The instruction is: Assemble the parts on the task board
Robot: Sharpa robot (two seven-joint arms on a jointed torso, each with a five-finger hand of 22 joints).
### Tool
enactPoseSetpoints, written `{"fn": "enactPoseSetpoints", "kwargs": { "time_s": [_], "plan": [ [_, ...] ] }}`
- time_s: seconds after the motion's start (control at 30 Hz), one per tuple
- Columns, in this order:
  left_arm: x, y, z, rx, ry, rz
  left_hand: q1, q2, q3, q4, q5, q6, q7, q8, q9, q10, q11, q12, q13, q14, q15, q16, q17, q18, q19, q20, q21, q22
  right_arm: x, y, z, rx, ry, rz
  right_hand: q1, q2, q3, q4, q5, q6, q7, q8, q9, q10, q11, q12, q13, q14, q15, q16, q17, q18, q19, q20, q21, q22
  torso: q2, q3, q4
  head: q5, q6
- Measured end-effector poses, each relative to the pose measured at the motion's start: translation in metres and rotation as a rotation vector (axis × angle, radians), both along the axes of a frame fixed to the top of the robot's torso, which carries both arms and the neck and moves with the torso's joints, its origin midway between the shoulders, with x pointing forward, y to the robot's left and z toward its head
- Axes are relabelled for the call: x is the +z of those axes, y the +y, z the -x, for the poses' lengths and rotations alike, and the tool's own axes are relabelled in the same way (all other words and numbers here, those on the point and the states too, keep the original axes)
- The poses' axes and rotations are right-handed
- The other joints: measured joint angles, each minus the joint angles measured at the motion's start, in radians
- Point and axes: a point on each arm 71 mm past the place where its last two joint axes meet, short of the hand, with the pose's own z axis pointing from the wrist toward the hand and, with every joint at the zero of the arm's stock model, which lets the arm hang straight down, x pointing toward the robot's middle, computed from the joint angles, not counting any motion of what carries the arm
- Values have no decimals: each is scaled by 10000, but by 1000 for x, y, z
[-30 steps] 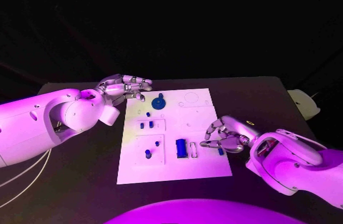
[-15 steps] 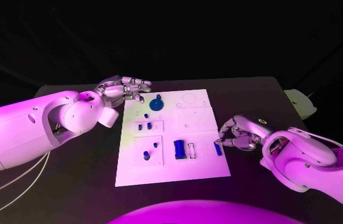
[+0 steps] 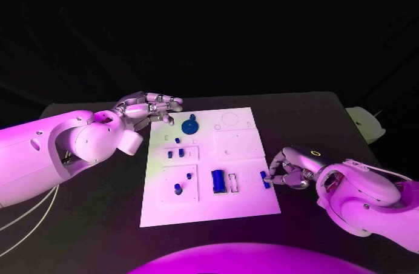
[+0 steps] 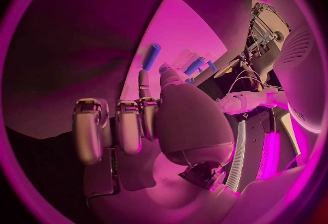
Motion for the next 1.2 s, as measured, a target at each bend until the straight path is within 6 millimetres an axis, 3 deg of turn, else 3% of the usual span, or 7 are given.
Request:
{"fn": "enactPoseSetpoints", "kwargs": {
  "time_s": [0.7, 0.87, 1.2],
  "plan": [
    [0, 2, 0, 34, 20, -18, 0, 0, 0, 0, 0, -38, 37, 0, 0, -37, 37, 0, 0, 0, 0, 0, 0, 0, 0, 0, -39, -10, -15, 8, -2, 91, 231, 472, -39, -39, 112, 108, -60, 215, -73, -37, -39, 0, -1, 1, -2, 0, 0, -1, -1, 0, 0, -1, -1, 6, 1, -11, 13, 23, -85],
    [0, 3, 0, 46, 26, -25, 0, 0, 0, 0, 0, -38, 37, 0, 0, -37, 37, 0, 0, 0, 0, 0, 0, 0, 0, 0, -39, -10, -17, 9, -6, 181, 166, 707, 33, -112, 232, 43, -373, 289, -74, -61, -40, 0, -1, 1, -2, 0, 0, -1, -1, 1, 0, -1, -1, 6, -1, -12, 13, 37, -105],
    [0, 4, 1, 55, 39, -33, 0, 0, 0, 0, 0, -37, 37, 0, 0, -37, 37, 0, 0, 0, 0, 0, 0, 0, 0, 0, -39, -9, -18, 17, -10, 550, -210, 987, 427, -153, 565, -288, -520, 388, -59, -138, -18, -1, -1, 3, 21, 0, -1, -1, -1, 0, 0, -1, -1, 4, -9, -13, 3, 64, -98]
  ]
}}
